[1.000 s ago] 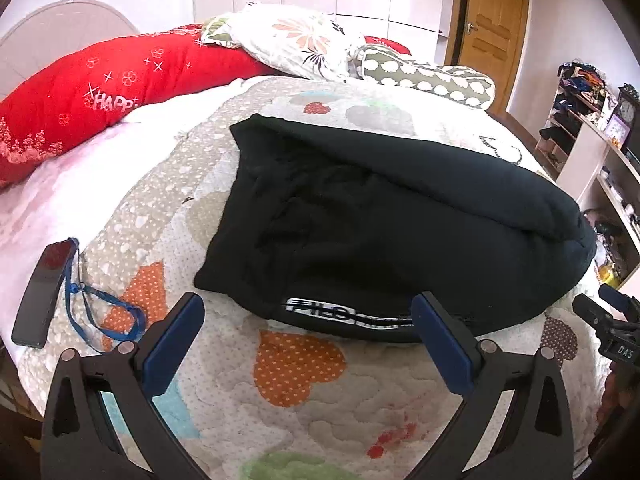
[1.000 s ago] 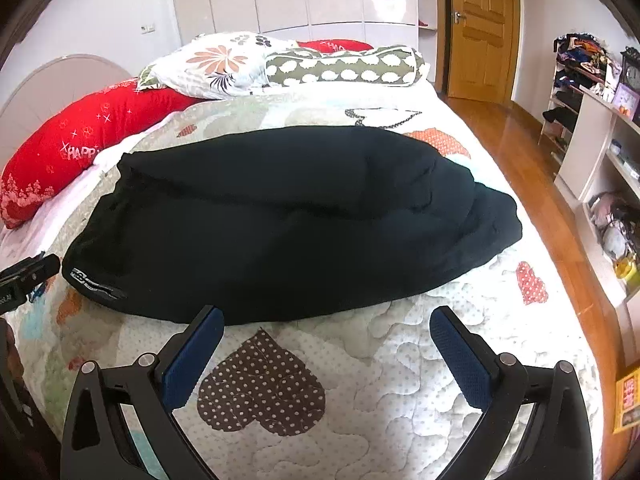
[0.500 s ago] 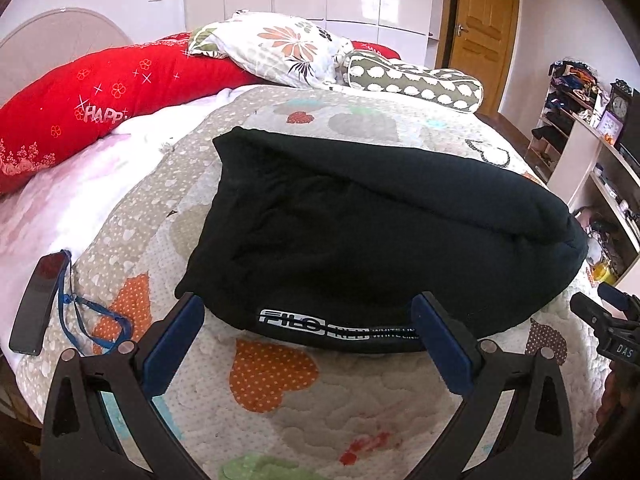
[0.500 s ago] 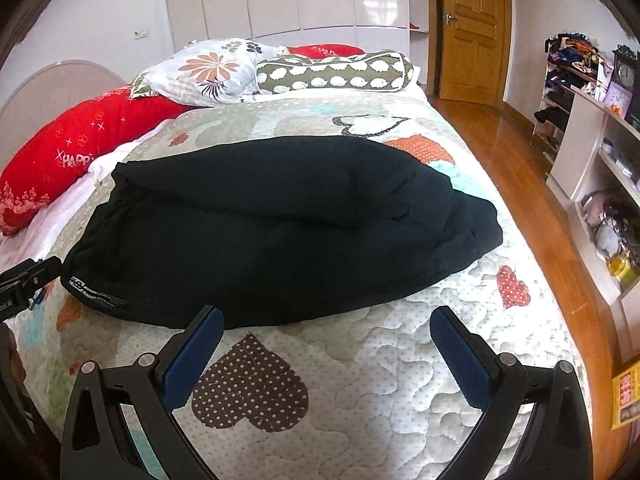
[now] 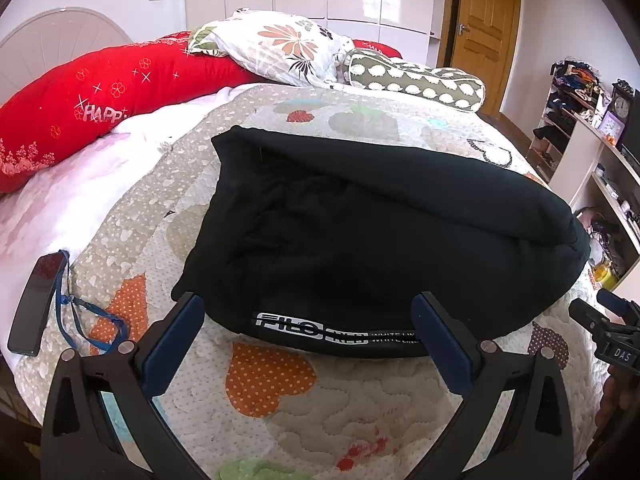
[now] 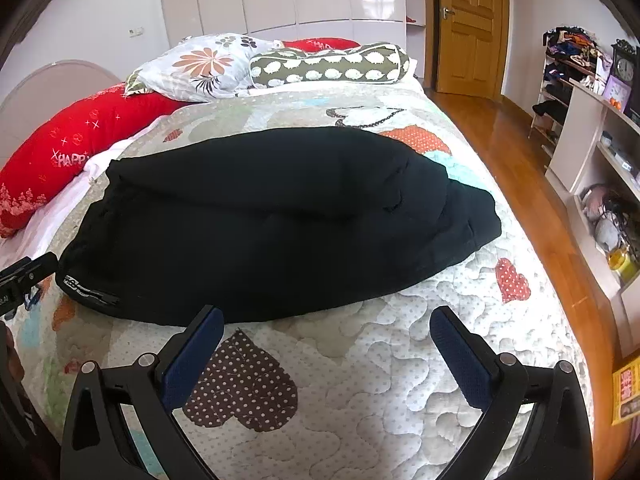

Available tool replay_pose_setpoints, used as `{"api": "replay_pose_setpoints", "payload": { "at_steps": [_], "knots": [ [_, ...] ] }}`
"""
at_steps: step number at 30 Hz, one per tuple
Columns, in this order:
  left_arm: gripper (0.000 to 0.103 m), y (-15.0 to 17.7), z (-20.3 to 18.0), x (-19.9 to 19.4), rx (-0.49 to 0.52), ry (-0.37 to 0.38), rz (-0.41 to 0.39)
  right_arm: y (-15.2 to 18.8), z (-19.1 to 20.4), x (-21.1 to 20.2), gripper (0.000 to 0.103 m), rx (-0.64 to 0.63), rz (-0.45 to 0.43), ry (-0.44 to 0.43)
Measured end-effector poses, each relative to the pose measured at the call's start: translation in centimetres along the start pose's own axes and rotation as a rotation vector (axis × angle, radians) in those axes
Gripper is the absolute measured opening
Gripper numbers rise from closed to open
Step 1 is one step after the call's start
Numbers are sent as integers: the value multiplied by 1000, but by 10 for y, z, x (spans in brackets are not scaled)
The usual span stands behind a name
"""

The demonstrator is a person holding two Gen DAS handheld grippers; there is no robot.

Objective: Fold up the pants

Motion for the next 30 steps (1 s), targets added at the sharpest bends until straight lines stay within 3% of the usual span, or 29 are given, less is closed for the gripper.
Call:
{"api": "replay_pose_setpoints", "payload": {
  "at_steps": [13,22,25,26,27,29,30],
  "knots": [
    [103,4,3,15,-15,8,39,-21,2,13,103,-53,-32,17],
    [103,7,16,27,-41,-12,77,-50,5,73,97,-182,-12,95],
    [103,9,25,30,-58,-14,90,-64,0,94,76,-192,21,74],
    [103,10,28,30,-65,-16,92,-70,-3,97,61,-188,22,64],
    [103,10,31,29,-70,-17,92,-78,-6,98,40,-188,17,60],
    [103,11,40,27,-93,-10,92,-93,-10,98,27,-184,10,16],
    [103,12,45,26,-111,2,92,-102,-11,98,26,-174,8,-9]
  ]
}}
Point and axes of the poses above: each gripper's, at about its wrist camera, not at the fingertips, and x roughly the way its jaws point, z to its left, y to its underside, the point moved 2 cm from there along x, roughly the way its jaws point, and after that the axes turned 1 degree about -y, right-handed, at the moved point
